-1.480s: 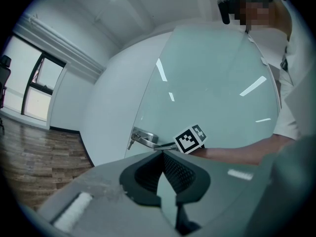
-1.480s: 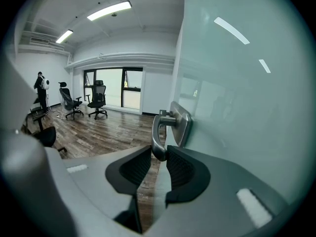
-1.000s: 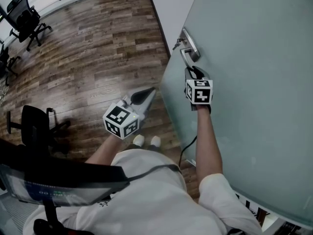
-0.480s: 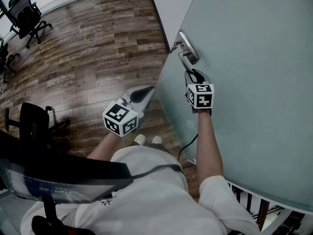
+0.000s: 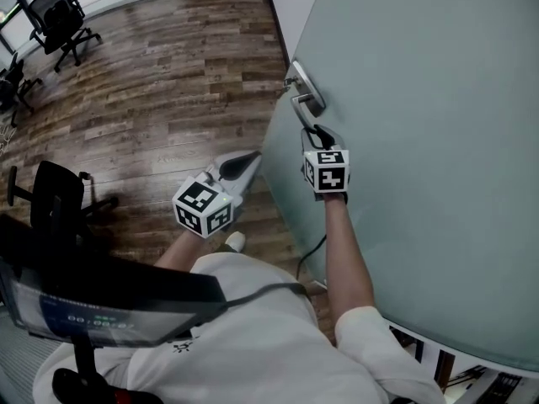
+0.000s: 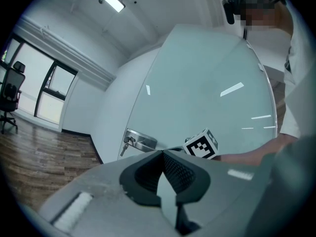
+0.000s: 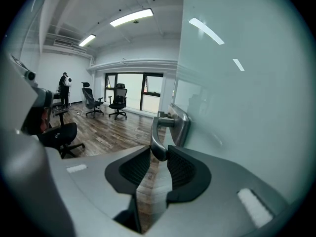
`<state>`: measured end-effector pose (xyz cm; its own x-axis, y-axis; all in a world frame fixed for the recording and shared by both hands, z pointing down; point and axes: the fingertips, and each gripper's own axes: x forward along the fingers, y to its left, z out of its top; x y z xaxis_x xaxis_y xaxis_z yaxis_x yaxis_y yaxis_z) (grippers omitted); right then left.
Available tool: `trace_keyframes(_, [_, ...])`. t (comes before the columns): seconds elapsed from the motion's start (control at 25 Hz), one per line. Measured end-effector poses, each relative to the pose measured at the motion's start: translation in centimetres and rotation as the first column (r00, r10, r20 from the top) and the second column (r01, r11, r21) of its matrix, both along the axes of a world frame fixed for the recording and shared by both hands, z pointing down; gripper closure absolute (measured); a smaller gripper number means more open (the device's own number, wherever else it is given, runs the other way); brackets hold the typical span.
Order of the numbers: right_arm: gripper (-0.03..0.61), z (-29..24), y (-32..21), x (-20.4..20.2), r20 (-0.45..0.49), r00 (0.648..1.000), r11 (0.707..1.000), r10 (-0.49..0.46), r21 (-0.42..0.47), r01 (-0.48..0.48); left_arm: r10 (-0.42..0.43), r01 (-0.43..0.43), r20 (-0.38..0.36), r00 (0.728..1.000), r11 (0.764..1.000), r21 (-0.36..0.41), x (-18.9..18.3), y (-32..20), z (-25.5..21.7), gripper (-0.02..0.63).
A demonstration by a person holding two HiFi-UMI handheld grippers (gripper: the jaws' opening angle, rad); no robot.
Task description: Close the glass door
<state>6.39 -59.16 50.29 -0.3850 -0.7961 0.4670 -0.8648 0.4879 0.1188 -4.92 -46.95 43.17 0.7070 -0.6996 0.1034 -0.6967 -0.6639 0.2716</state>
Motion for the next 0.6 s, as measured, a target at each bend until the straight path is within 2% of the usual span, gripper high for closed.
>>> trace_keyframes(0.36, [0.466,-0.3,3.3,-3.8,0.007,0.999,0.998,-0.054,0.029,0.053,-0.132,0.132,0.025,0.991,0.991,0.001,-1.2,6.2,0.1,0.612])
trace_keyframes(0.6, [0.466,-1.2,4.1,-4.3,0.029,0.994,0.995,-0.101,0.031,0.1,-0.224,0.223,0.054,0.973,0.975,0.015,0.2,9.6,-0.6,0.612])
